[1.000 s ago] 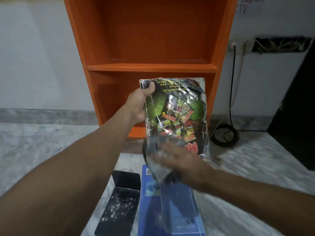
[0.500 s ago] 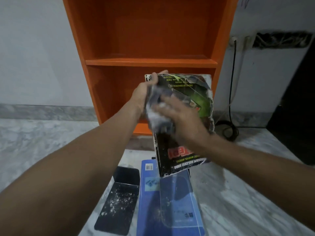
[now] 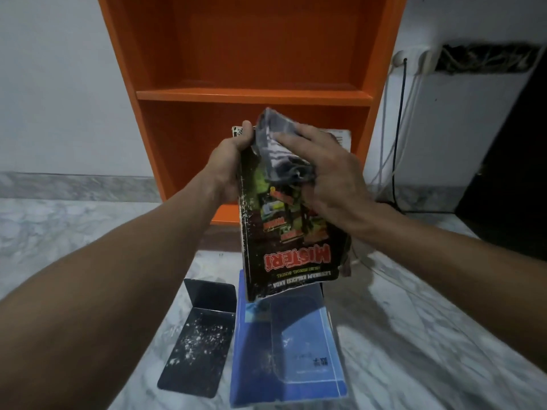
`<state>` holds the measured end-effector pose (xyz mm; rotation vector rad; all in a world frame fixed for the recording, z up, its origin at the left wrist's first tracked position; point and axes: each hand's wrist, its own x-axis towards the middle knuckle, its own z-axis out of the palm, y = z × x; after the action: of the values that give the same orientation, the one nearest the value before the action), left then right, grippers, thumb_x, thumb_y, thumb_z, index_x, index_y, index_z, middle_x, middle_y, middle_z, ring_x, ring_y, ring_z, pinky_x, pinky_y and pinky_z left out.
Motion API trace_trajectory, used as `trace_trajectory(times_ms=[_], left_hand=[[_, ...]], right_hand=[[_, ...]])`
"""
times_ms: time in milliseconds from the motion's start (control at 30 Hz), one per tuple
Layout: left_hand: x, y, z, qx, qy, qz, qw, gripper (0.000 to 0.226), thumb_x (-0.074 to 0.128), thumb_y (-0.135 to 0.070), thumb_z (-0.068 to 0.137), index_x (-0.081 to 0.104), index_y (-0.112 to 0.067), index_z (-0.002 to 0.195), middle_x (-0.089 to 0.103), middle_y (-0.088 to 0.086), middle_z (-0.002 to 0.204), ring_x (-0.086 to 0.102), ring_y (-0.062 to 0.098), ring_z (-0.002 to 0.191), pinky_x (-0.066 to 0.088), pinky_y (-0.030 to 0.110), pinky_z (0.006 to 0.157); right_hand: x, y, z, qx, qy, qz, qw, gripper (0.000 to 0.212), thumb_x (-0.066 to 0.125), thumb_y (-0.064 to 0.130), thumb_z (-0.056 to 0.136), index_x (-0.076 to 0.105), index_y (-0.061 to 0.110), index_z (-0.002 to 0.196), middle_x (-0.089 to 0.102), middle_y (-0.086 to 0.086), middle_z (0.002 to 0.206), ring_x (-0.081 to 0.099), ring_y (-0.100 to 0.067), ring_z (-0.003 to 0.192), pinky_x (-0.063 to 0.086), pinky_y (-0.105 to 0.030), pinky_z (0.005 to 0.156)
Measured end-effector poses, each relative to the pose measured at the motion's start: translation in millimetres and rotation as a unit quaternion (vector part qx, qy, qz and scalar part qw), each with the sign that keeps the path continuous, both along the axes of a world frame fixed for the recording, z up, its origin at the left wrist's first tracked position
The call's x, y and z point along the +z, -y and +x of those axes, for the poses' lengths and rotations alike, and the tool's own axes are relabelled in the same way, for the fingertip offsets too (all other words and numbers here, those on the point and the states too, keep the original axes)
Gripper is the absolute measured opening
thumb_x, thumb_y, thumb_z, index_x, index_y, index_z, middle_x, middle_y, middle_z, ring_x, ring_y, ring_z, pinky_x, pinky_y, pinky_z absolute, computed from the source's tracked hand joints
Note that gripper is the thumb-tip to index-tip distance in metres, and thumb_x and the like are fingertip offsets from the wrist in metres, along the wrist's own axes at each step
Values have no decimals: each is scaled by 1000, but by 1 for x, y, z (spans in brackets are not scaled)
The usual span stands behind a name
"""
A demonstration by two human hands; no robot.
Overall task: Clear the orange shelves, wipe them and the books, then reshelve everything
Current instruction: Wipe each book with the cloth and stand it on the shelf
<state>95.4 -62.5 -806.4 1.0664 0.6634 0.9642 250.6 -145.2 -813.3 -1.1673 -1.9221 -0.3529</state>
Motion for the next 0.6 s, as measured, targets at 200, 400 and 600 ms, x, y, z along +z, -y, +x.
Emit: trace_trajectory(times_ms=[200,400,600], left_hand=[[7,-5,-3,27,59,25,998,45,36,-49,102,61,-17,121,69,14,118,68,34,106,56,48,87],[-2,-11,-16,29,31,6,999,51,34,-53,101,61,-14,118,66,17,122,68,34,105,57,45,86],[5,0,3,-5,4,7,1000,60,31,-58,100,67,-10,100,74,11,89,73,27,79,60,35,67]], right_hand=[[-107,48,-6,149,299,-106,937,55,82,27,70,65,29,122,56,-9,138,55,-38,122,48,-51,94],[-56,41,8,153,125,-36,980,35,55,23,86,68,19,118,64,-14,124,66,-31,104,54,-37,84],[10,-23,37,-81,57,30,995,69,66,9,85,41,37,143,31,-17,154,36,-40,133,37,-53,105]])
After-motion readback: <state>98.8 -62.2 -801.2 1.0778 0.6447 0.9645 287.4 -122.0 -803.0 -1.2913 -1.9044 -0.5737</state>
